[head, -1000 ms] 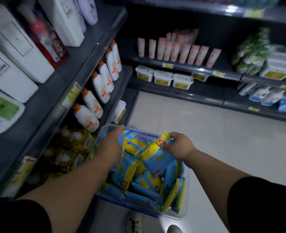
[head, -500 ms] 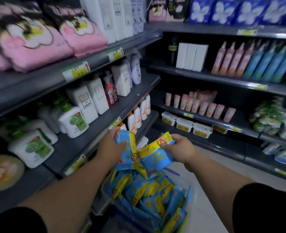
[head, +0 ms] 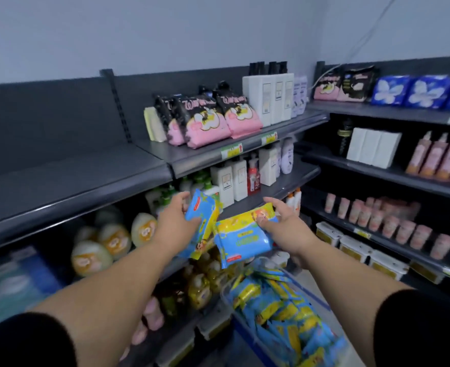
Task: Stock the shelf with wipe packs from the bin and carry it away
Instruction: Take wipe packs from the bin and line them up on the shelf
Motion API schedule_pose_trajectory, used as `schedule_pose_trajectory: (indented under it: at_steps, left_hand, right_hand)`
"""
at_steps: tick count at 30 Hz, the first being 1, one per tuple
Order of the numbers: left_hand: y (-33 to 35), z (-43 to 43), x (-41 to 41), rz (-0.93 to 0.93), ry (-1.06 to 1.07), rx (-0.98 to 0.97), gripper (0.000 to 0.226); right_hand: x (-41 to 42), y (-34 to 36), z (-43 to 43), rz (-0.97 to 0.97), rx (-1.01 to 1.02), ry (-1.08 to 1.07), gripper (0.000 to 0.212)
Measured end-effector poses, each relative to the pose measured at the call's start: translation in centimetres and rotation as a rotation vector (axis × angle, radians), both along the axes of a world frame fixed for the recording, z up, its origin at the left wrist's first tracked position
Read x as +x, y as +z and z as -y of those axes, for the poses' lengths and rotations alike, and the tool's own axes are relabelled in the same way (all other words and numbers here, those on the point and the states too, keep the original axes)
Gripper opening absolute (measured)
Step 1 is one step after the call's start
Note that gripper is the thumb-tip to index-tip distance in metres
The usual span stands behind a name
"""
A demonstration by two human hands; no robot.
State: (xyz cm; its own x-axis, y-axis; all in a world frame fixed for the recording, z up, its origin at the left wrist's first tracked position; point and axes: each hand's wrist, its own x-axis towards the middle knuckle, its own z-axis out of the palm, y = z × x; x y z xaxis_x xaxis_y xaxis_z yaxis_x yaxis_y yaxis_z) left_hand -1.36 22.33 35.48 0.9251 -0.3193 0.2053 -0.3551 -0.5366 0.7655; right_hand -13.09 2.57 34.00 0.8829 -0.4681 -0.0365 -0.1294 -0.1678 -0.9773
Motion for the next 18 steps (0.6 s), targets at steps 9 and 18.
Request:
schedule_pose_trajectory:
  at_steps: [9, 18]
  left_hand:
    - [6.0, -21.6, -1.9, 0.109, 0.146, -0.078, 0.044]
    - [9.6, -45.7, -4.5, 0.107, 0.417, -0.251, 0.052]
  right_hand:
    - [4.7, 4.8, -19.4, 0.258, 0.020, 0.050, 0.032]
    - [6.8, 8.9, -44.8, 0.446, 0.476, 0.032, 0.016]
